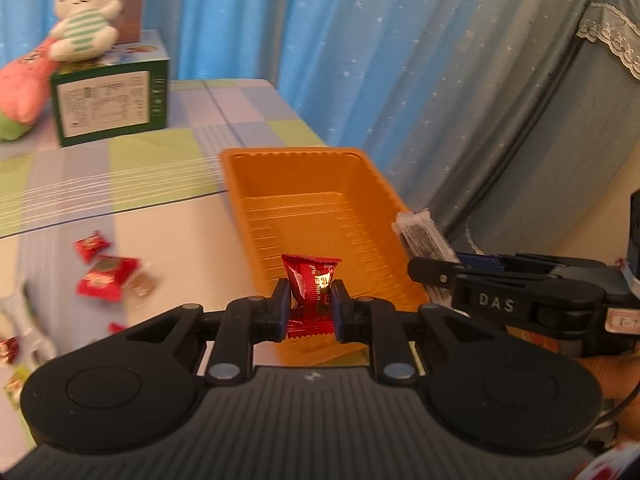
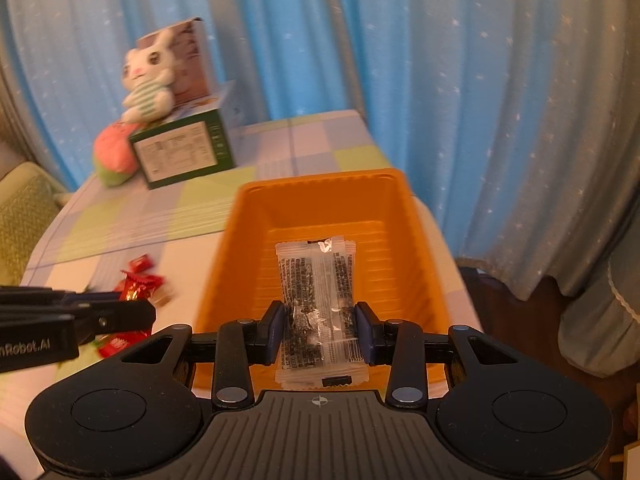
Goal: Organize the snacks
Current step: 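Carry both snacks over the orange tray and open both tools to drop them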
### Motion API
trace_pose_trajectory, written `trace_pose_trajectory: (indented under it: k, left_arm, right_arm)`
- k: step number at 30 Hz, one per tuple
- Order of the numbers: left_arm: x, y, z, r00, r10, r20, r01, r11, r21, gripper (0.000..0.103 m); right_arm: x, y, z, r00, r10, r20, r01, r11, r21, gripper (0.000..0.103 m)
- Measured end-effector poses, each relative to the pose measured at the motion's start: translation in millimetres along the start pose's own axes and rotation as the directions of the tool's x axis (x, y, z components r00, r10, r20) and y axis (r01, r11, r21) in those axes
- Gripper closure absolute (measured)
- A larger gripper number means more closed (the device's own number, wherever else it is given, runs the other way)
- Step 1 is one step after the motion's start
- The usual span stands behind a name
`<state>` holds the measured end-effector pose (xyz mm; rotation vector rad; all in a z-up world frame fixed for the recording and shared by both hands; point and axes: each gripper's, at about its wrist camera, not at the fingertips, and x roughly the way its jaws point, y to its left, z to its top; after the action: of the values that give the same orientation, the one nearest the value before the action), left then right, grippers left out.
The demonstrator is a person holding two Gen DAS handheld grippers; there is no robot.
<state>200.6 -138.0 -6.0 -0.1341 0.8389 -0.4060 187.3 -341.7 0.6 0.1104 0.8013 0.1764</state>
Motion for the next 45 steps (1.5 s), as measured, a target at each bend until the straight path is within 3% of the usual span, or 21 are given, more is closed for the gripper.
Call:
trace_pose_trajectory:
  k: [8, 19, 21, 23, 30, 41, 45]
  left_arm:
    - [38.7, -13.2, 7.1, 0.999, 0.017, -0.027, -0.016, 0.999, 0.031, 0.085]
    - [64.5, -17.0, 9.2, 0.998, 0.047, -0.041, -0.045, 0.997, 0.055, 0.084]
    - [64.8, -18.1, 8.5, 0.997, 0.059, -0.039, -0.057, 0.997, 0.060, 0.067]
    - [63.9, -17.7, 7.6, 0.997, 0.075, -0.035, -0.073, 0.995, 0.067, 0.059]
    - [52.4, -12.8, 2.3, 0.995, 0.097, -0.026, -0.094, 0.991, 0.090, 0.051]
    - [47.3, -10.7, 0.9, 0.995, 0.098, -0.023, -0.095, 0.992, 0.085, 0.047]
    - [45.5, -8.7, 0.4, 0.994, 0.104, -0.019, -0.102, 0.992, 0.080, 0.041]
  right_arm:
    - [23.4, -30.1, 10.3, 1.000, 0.001, -0.028, 0.001, 0.999, 0.052, 0.065]
    - [41.7, -40.0, 12.2, 0.999, 0.001, -0.043, 0.002, 0.997, 0.077, 0.065]
    - [42.6, -40.5, 12.0, 0.999, 0.001, -0.043, 0.002, 0.997, 0.080, 0.065]
    - [43.0, -40.9, 11.6, 0.999, 0.001, -0.043, 0.002, 0.997, 0.082, 0.065]
    - [43.9, -40.6, 10.3, 0.999, 0.006, -0.048, -0.002, 0.996, 0.089, 0.065]
    - [44.2, -33.8, 13.7, 0.999, 0.017, -0.041, -0.013, 0.995, 0.094, 0.065]
    - [44.8, -36.5, 15.2, 0.999, 0.052, -0.014, -0.050, 0.991, 0.120, 0.064]
